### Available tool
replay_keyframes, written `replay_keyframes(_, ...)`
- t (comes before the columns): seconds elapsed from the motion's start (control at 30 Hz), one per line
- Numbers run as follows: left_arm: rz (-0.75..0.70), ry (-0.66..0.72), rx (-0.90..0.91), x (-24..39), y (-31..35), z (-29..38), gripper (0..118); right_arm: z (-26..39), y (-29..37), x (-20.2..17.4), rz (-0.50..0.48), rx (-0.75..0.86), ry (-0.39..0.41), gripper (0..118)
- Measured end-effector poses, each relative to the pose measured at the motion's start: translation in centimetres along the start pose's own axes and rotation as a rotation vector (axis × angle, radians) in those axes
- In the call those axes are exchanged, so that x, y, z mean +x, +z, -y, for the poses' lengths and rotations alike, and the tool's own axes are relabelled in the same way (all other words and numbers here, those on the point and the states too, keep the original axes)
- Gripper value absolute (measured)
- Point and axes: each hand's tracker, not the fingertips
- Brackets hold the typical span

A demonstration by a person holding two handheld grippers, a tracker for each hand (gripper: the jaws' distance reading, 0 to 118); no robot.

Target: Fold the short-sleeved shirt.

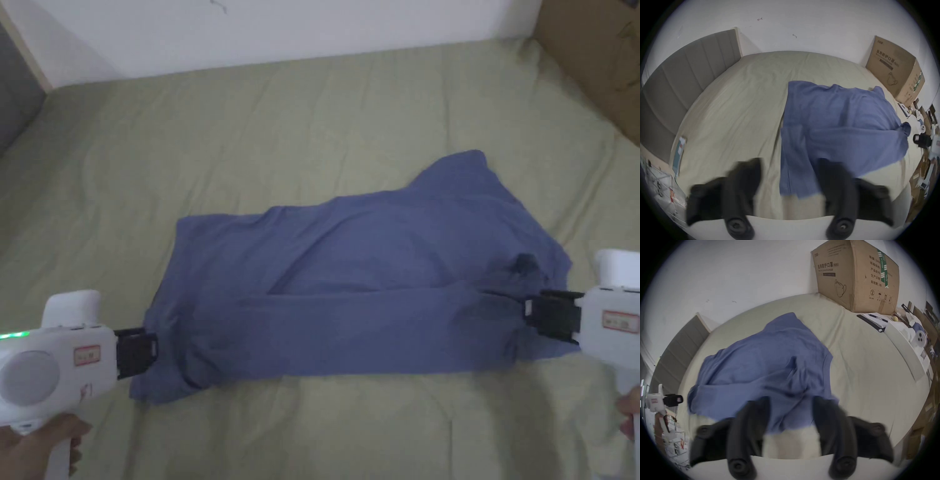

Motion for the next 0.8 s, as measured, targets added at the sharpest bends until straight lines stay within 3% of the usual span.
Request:
replay_keyframes(0.03,0.0,0.013,-0.011,0.0,0.3,1.1,14,1.3,0.6,-0.4,0.011,-0.008,0.002,22)
replay_keyframes(0.07,0.005,0.017,-0.019,-0.2,0.2,2.0,4,2.2,0.9,-0.8,0.034,-0.035,0.007,10)
replay_keyframes(0.13,0.02,0.033,-0.027,-0.1,0.3,3.7,0,4.6,1.4,-1.2,0.02,-0.056,-0.001,0)
replay_keyframes(0.3,0.08,0.116,-0.016,-0.5,-0.4,4.0,0,7.4,2.4,-1.7,-0.014,-0.087,-0.069,0)
replay_keyframes(0.33,0.089,0.131,-0.01,-0.6,-0.9,3.5,10,7.4,2.4,-1.7,-0.013,-0.093,-0.069,0)
replay_keyframes(0.37,0.081,0.125,-0.008,-0.4,-1.1,3.0,35,7.5,2.4,-1.8,-0.006,-0.1,-0.065,0)
replay_keyframes(0.43,0.088,0.113,0.011,-0.1,-2.0,2.3,95,7.5,2.3,-1.8,0.003,-0.103,-0.05,0)
replay_keyframes(0.53,0.148,0.158,0.003,0.0,-4.1,1.8,98,7.5,2.3,-1.6,0.006,-0.11,-0.052,0)
replay_keyframes(0.57,0.141,0.183,-0.036,0.0,-5.2,1.7,94,7.6,2.3,-1.5,0.004,-0.113,-0.059,0)
replay_keyframes(0.63,0.106,0.224,-0.122,-0.2,-6.8,2.2,62,7.6,2.1,-1.1,0.004,-0.118,-0.076,0)
replay_keyframes(0.7,0.03,0.199,-0.086,-0.2,-6.8,2.7,53,7.5,1.9,-0.8,0.007,-0.122,-0.087,0)
replay_keyframes(0.77,0.103,0.175,-0.052,-0.1,-5.8,2.6,49,7.2,1.5,-0.3,0.016,-0.123,-0.095,0)
replay_keyframes(0.8,0.128,0.156,-0.055,-0.1,-5.6,2.3,33,6.8,1.1,0.0,0.03,-0.124,-0.103,0)
